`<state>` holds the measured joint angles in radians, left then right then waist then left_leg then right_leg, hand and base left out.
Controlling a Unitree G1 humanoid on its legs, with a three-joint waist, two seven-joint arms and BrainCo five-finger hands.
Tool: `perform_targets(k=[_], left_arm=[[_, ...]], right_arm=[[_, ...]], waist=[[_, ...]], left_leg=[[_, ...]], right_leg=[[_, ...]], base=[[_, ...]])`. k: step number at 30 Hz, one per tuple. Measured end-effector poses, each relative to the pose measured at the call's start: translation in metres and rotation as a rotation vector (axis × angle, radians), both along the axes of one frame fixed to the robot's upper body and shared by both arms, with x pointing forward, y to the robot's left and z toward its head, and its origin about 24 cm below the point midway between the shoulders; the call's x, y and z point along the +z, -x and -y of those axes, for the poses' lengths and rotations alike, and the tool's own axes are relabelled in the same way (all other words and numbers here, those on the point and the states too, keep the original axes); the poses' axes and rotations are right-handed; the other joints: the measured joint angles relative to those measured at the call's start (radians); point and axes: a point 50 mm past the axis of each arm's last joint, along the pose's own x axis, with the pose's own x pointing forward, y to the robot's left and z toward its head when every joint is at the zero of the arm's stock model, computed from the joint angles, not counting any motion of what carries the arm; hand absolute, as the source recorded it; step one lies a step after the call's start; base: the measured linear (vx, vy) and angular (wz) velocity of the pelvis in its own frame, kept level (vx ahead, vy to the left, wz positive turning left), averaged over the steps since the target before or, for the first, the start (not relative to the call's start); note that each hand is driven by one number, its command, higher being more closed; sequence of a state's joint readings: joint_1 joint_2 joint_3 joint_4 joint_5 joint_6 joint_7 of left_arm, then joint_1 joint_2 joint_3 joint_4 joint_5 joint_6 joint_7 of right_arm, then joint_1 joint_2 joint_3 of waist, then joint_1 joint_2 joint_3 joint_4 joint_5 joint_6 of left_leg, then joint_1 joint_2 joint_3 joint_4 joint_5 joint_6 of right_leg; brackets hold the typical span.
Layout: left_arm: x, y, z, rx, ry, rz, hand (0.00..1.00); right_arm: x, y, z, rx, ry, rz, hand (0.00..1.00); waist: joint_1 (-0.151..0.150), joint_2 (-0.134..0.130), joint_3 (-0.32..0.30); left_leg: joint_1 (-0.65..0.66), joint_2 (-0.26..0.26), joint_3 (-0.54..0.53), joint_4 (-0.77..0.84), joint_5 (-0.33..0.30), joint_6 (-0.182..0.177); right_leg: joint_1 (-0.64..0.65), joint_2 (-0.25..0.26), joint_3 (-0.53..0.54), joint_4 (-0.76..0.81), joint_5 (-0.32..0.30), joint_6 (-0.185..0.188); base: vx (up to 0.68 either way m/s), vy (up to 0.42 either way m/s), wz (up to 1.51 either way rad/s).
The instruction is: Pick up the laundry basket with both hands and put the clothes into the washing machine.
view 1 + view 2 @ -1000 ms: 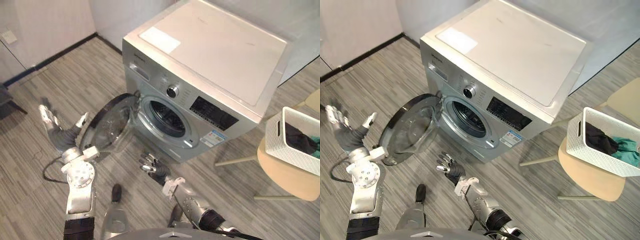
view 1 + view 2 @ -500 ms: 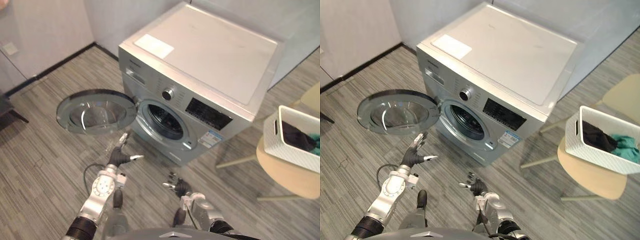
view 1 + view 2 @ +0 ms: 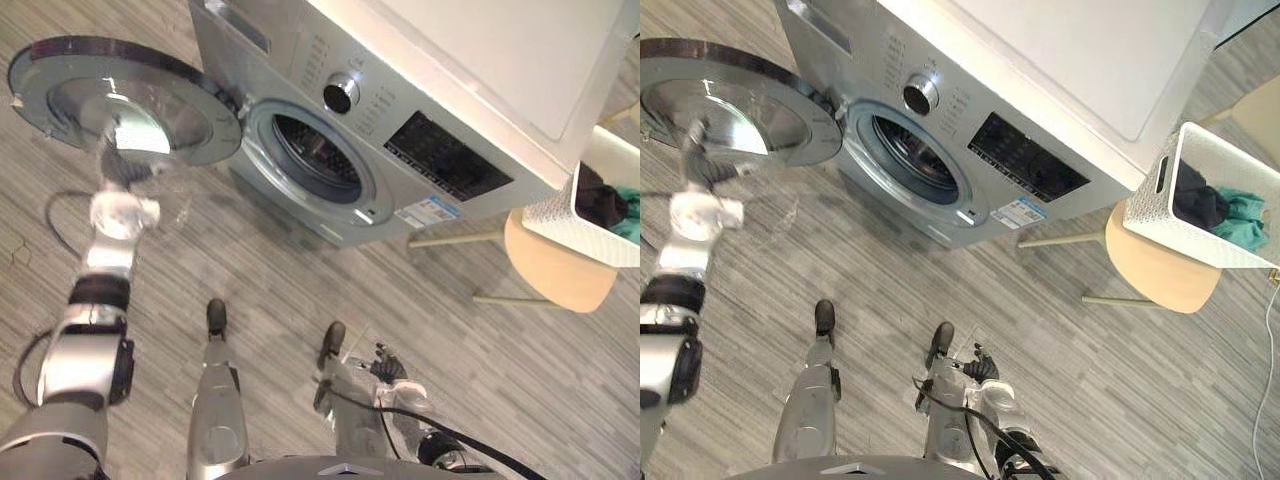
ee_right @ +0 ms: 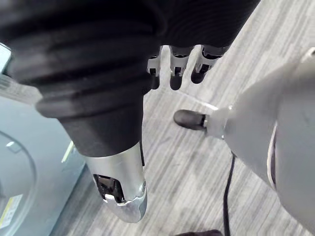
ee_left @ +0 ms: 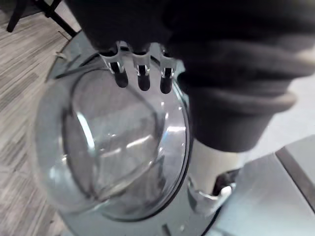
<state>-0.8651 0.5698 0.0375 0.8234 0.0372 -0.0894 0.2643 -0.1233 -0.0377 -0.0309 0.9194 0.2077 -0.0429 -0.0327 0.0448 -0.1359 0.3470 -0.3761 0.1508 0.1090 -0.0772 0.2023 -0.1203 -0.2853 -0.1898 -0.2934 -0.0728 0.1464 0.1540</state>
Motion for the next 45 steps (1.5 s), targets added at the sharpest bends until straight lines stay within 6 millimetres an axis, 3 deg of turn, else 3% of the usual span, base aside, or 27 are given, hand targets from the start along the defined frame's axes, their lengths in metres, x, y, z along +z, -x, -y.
perform_targets(k=[7,12,20,22,25,26,27,29,30,31,32,34,35,36,37,38,39,40,41,42,45], left_arm=[[0.052,-0.008,-0.009,0.078,0.015,0.089,0.00],[0.071,-0.009,-0.006,0.096,0.013,0.130,0.00],[0.060,-0.010,-0.009,0.116,0.078,0.105,0.00],[0.044,-0.005,-0.010,0.117,0.093,0.106,0.00],[-0.021,0.014,-0.018,0.145,0.131,0.002,0.00],[-0.053,0.025,-0.023,0.175,0.178,-0.064,0.00],[-0.071,0.032,-0.025,0.193,0.208,-0.101,0.00],[-0.125,0.052,-0.021,0.228,0.294,-0.233,0.00],[-0.172,0.071,-0.011,0.249,0.354,-0.374,0.00],[-0.186,0.078,-0.006,0.257,0.389,-0.416,0.00],[-0.218,0.099,0.000,0.292,0.441,-0.520,0.00],[-0.255,0.132,0.008,0.347,0.508,-0.645,0.00],[-0.280,0.161,0.014,0.388,0.547,-0.742,0.00],[-0.303,0.192,0.021,0.434,0.592,-0.838,0.00],[-0.316,0.212,0.030,0.454,0.631,-0.898,0.00],[-0.322,0.222,0.038,0.458,0.650,-0.925,0.00],[-0.327,0.229,0.045,0.430,0.625,-0.962,0.00],[-0.328,0.232,0.047,0.415,0.607,-0.979,0.00],[-0.331,0.240,0.049,0.395,0.578,-1.010,0.00],[-0.333,0.243,0.051,0.386,0.577,-1.020,0.00],[-0.340,0.251,0.071,0.307,0.574,-1.073,0.00]], right_arm=[[0.015,-0.016,-0.032,0.106,-0.016,0.096,0.00],[0.026,-0.024,-0.039,0.132,-0.016,0.166,0.00],[0.026,-0.023,-0.038,0.130,-0.013,0.166,0.00],[0.023,-0.019,-0.037,0.131,0.003,0.152,0.00],[0.018,-0.009,-0.030,0.107,0.023,0.123,0.00],[0.015,-0.005,-0.026,0.107,0.044,0.108,0.00],[0.014,-0.003,-0.024,0.106,0.055,0.100,0.00],[0.010,0.002,-0.015,0.095,0.090,0.071,0.00],[0.006,0.007,-0.011,0.088,0.104,0.039,0.00],[0.005,0.009,-0.010,0.083,0.104,0.028,0.00],[0.003,0.013,-0.009,0.084,0.113,0.014,0.00],[0.000,0.016,-0.007,0.081,0.120,-0.006,0.00],[-0.004,0.019,-0.005,0.075,0.121,-0.033,0.00],[-0.008,0.023,-0.002,0.068,0.123,-0.063,0.00],[-0.011,0.026,0.001,0.063,0.130,-0.083,0.00],[-0.013,0.027,0.005,0.058,0.139,-0.103,0.00],[-0.015,0.028,0.011,0.034,0.147,-0.126,0.00],[-0.015,0.029,0.012,0.019,0.144,-0.129,0.00],[-0.016,0.031,0.015,0.000,0.144,-0.133,0.00],[-0.014,0.030,0.019,-0.023,0.152,-0.127,0.00],[0.002,0.019,0.046,-0.113,0.235,-0.050,0.00]], waist=[[0.013,-0.013,0.054],[0.012,-0.027,0.069],[0.011,-0.032,0.079],[0.014,-0.032,0.080],[0.045,-0.032,0.079],[0.047,-0.030,0.078],[0.050,-0.028,0.077],[0.048,-0.025,0.074],[0.036,-0.022,0.071],[0.030,-0.021,0.069],[0.024,-0.021,0.068],[0.016,-0.021,0.050],[0.010,-0.018,0.016],[0.014,-0.012,-0.026],[0.013,0.003,-0.055],[0.015,0.019,-0.080],[0.011,0.052,-0.089],[0.009,0.060,-0.097],[0.010,0.064,-0.125],[0.008,0.059,-0.145],[0.003,0.105,-0.182]], left_leg=[[-0.038,0.002,0.007,0.000,0.005,0.002],[-0.058,0.002,0.016,0.000,0.011,0.006],[-0.049,0.005,0.021,0.002,0.013,0.006],[-0.042,0.011,0.030,0.044,-0.015,0.004],[-0.042,0.069,0.084,0.260,-0.158,-0.006],[-0.043,0.106,0.095,0.364,-0.224,-0.013],[-0.043,0.128,0.104,0.411,-0.254,-0.018],[-0.042,0.195,0.130,0.520,-0.329,-0.028],[-0.038,0.223,0.142,0.567,-0.357,-0.030],[-0.036,0.231,0.144,0.580,-0.365,-0.031],[-0.019,0.246,0.163,0.590,-0.371,-0.029],[0.011,0.252,0.192,0.587,-0.371,-0.028],[0.033,0.252,0.212,0.576,-0.371,-0.028],[0.067,0.255,0.251,0.554,-0.371,-0.027],[0.090,0.261,0.279,0.531,-0.364,-0.022],[0.116,0.272,0.311,0.504,-0.352,-0.016],[0.156,0.277,0.315,0.486,-0.338,-0.027],[0.176,0.276,0.318,0.473,-0.330,-0.035],[0.208,0.270,0.334,0.452,-0.317,-0.048],[0.234,0.268,0.344,0.431,-0.300,-0.060],[0.311,0.279,0.389,0.298,-0.223,-0.053]], right_leg=[[-0.040,0.002,0.006,-0.007,0.016,-0.005],[-0.065,0.001,0.014,-0.007,0.027,-0.006],[-0.057,0.002,0.015,-0.007,0.029,-0.008],[-0.039,0.003,0.028,-0.006,0.029,-0.008],[-0.014,0.027,0.093,0.035,0.021,-0.020],[0.001,0.051,0.113,0.053,0.010,-0.032],[0.007,0.064,0.125,0.061,0.003,-0.039],[0.009,0.107,0.164,0.090,-0.012,-0.057],[0.011,0.123,0.177,0.103,-0.021,-0.066],[0.011,0.127,0.176,0.108,-0.025,-0.073],[0.014,0.131,0.169,0.124,-0.039,-0.095],[0.016,0.126,0.144,0.137,-0.034,-0.106],[0.019,0.125,0.128,0.131,-0.003,-0.098],[0.027,0.125,0.106,0.101,0.041,-0.118],[0.048,0.129,0.102,0.046,0.093,-0.133],[0.065,0.126,0.088,0.025,0.095,-0.142],[0.075,0.093,-0.010,0.202,-0.075,-0.166],[0.076,0.075,-0.038,0.268,-0.133,-0.164],[0.088,0.047,-0.049,0.320,-0.188,-0.121],[0.094,0.053,-0.047,0.322,-0.192,-0.075],[0.113,0.113,-0.040,0.260,-0.188,-0.087]], base=[[-0.01,-0.001,-0.02],[-0.04,0.008,-0.04],[0.00,-0.001,-0.01],[0.01,-0.011,-0.18],[0.02,-0.036,-0.81],[0.00,-0.058,-0.82],[-0.03,-0.068,-0.96],[-0.07,-0.058,-0.90],[-0.06,-0.039,-0.64],[-0.03,-0.031,-0.51],[-0.01,-0.033,-0.32],[0.02,-0.030,-0.36],[0.04,-0.037,-0.63],[0.05,-0.044,-0.73],[0.04,-0.054,-0.66],[0.02,-0.038,-0.34],[0.00,-0.031,-0.16],[0.00,-0.033,-0.12],[-0.01,-0.108,-0.20],[-0.03,-0.131,-0.21],[-0.06,-0.165,-0.35]])
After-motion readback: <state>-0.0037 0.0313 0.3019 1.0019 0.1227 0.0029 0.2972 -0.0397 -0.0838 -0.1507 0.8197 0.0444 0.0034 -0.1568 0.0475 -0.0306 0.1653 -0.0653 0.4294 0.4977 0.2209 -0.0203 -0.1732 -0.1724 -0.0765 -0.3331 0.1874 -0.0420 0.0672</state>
